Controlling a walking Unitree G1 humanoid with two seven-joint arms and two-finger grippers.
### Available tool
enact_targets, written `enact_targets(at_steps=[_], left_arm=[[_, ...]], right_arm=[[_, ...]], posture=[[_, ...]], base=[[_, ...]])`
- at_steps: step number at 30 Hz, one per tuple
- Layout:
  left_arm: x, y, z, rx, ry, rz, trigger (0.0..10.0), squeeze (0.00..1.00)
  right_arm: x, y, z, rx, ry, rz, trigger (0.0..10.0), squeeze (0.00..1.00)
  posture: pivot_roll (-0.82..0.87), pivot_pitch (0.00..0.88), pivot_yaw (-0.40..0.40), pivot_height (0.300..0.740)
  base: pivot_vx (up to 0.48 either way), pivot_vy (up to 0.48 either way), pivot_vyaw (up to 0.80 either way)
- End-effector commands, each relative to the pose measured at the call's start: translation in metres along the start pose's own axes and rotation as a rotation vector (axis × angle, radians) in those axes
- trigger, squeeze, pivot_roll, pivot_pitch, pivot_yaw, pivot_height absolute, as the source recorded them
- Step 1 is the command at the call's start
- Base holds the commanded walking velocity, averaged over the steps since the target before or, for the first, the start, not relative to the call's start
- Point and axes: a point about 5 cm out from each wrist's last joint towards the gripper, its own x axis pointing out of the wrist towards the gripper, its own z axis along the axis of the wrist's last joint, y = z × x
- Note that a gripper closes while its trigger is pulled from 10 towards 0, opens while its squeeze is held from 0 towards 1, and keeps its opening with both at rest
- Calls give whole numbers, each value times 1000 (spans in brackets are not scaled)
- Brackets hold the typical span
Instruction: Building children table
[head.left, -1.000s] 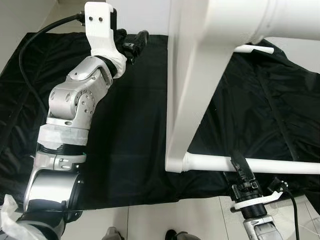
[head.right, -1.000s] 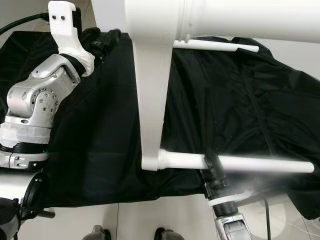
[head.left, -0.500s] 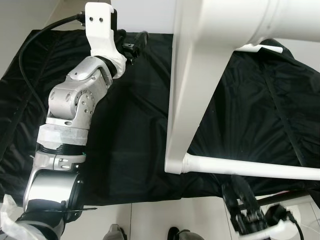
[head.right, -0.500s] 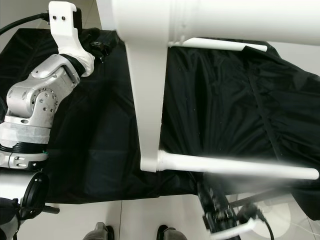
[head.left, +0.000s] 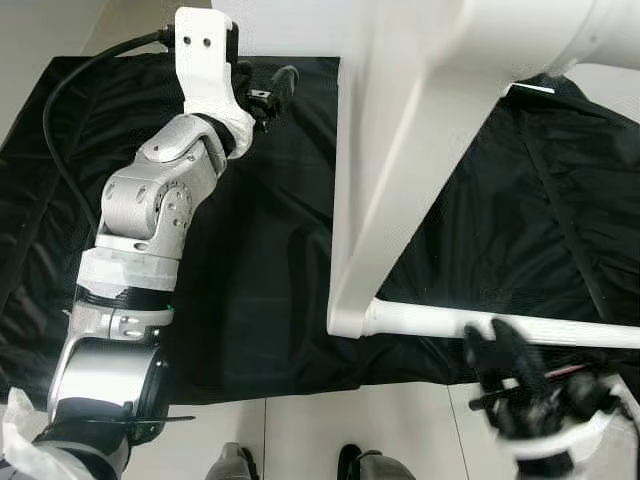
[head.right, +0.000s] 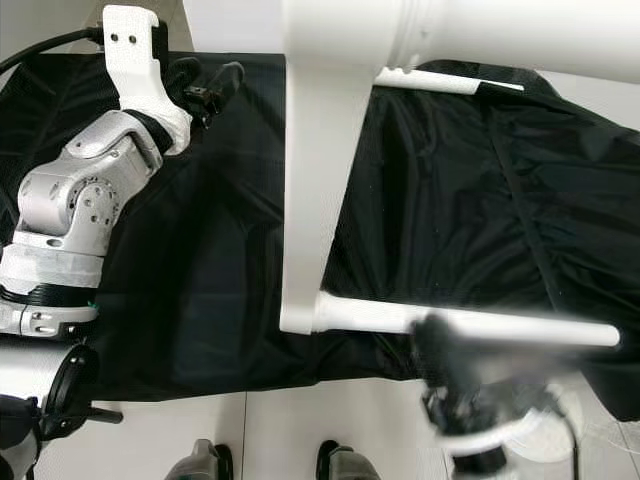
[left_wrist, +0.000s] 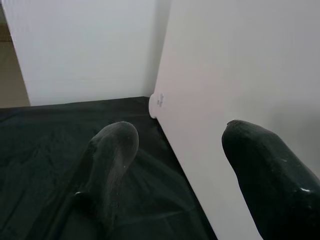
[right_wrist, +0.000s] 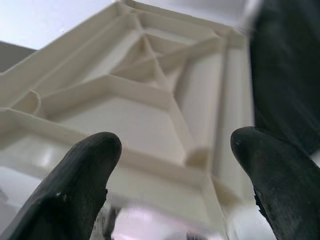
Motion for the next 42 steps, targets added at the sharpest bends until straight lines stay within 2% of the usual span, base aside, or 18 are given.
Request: enact_targets(at_steps=[1,2,4,6,7,15,16,18,22,25,26,28,29,30,32,35,36,42], left_arm=[[1,-4,0,22,1,-61,10000,0],[1,-4,0,22,1,-61,10000,0],[0,-4,-4,33,8,-58,10000,0],[-1,-4,-5,35,11,-56,10000,0],[-2,-2,-8,37,14,-47,10000,0],[-6,2,-16,58,31,-23,10000,0],[-8,5,-19,56,39,-11,10000,0],[-10,7,-22,59,46,-3,10000,0],[-12,8,-24,65,50,0,10000,0],[-17,11,-30,79,67,5,10000,0],[-24,18,-37,75,83,31,10000,0],[-24,18,-37,75,83,31,10000,0],[-29,23,-42,72,94,50,10000,0],[-29,23,-42,72,94,50,10000,0],[-43,29,-49,91,60,60,10000,0],[-46,30,-50,97,48,58,10000,0],[-51,32,-54,105,35,66,10000,0],[-68,38,-71,81,27,110,10000,0]], right_arm=[[-1,1,6,-26,-23,-24,10000,0],[-1,1,6,-26,-23,-24,10000,0],[21,-3,19,-105,-77,-34,10000,0],[28,-5,23,-128,-96,-45,10000,0],[43,-9,31,-171,-133,-73,10000,0],[72,-23,40,-280,-146,-178,10000,0],[83,-26,44,-332,-154,-217,10000,0],[92,-29,47,-385,-161,-257,10000,0],[98,-31,50,-431,-171,-294,10000,0],[112,-34,51,-487,-168,-354,10000,0],[123,-36,49,-648,-128,-422,10000,0],[123,-36,49,-648,-128,-422,10000,0],[130,-36,47,-771,-105,-461,10000,0],[130,-36,47,-771,-105,-461,10000,0],[140,-35,38,-1068,-48,-452,10000,0],[142,-35,36,-1133,-41,-434,10000,0],[143,-35,31,-1215,-30,-412,10000,0],[135,-40,18,-1301,-17,-418,10000,0]], posture=[[-10,194,-7,740],[-10,194,-7,740],[-10,187,-12,740],[-9,184,-15,740],[-7,178,-21,740],[2,170,-39,740],[3,169,-39,740],[4,166,-40,740],[4,166,-40,740],[0,157,-43,740],[-4,151,-44,740],[-4,151,-44,740],[-4,151,-44,740],[-4,151,-44,740],[-10,139,-58,740],[-10,139,-58,740],[-7,139,-62,740],[-12,135,-57,740]], base=[[0,0,0],[0,0,0],[0,0,0],[0,0,0],[0,0,0],[0,0,0],[0,0,0],[0,0,0],[0,0,0],[0,0,0],[0,0,0],[0,0,0],[0,0,0],[0,0,0],[0,0,0],[0,0,0],[0,0,0],[0,0,0]])
